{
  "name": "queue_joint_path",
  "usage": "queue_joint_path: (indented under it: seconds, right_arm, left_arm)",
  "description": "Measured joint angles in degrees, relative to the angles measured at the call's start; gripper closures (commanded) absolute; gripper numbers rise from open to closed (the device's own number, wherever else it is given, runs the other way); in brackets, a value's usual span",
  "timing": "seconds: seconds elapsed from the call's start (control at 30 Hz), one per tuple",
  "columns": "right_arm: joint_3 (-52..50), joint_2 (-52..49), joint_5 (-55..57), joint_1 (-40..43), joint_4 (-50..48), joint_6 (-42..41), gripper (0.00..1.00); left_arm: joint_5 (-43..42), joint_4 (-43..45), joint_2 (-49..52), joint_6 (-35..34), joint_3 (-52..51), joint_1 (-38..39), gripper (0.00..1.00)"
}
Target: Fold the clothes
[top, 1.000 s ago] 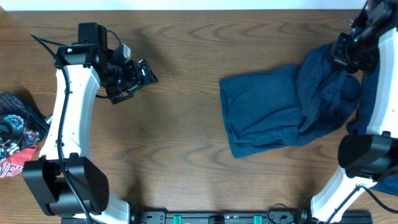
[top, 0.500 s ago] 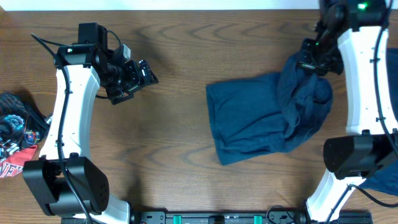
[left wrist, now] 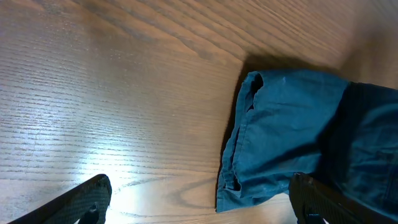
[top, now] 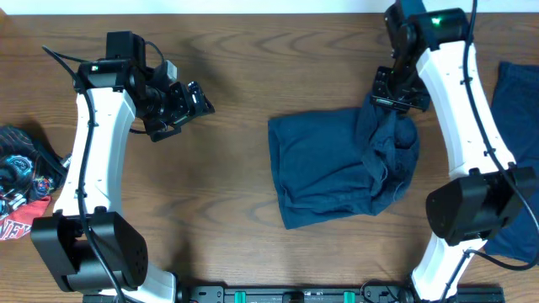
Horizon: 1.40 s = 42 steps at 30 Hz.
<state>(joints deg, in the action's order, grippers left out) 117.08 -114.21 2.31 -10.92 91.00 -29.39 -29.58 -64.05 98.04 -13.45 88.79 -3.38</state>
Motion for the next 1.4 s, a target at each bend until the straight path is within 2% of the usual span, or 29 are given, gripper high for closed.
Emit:
queue_joint_path:
  seconds: [0.57, 0.77, 0.93, 1.1, 1.4]
  right_arm:
    - [0.0, 0.0, 0.22, -12.83, -3.3, -4.44, 0.99]
    - [-1.05, -0.04, 0.72, -14.16, -4.57, -5.95, 0.99]
    - [-1.36, -1.14, 5.88, -13.53, -2.71, -5.62, 0.99]
    - [-1.44, -2.58, 10.16, -4.02, -0.13, -3.41, 0.99]
    - [-1.62, -3.87, 12.44, 27.21, 1.33, -0.44, 0.99]
  left_arm:
    - [0.0, 0.0, 0.0, 0.02, -0.04, 0.0, 0.07]
    - [0.0, 0.0, 0.0, 0.02, -0.04, 0.0, 0.07]
    - [0.0, -0.02, 0.0, 0.02, -0.04, 0.0, 0.07]
    - [-0.02, -0.04, 0.0, 0.02, -0.07, 0.0, 0.07]
    - [-0.02, -0.07, 0.0, 0.02, -0.07, 0.0, 0.07]
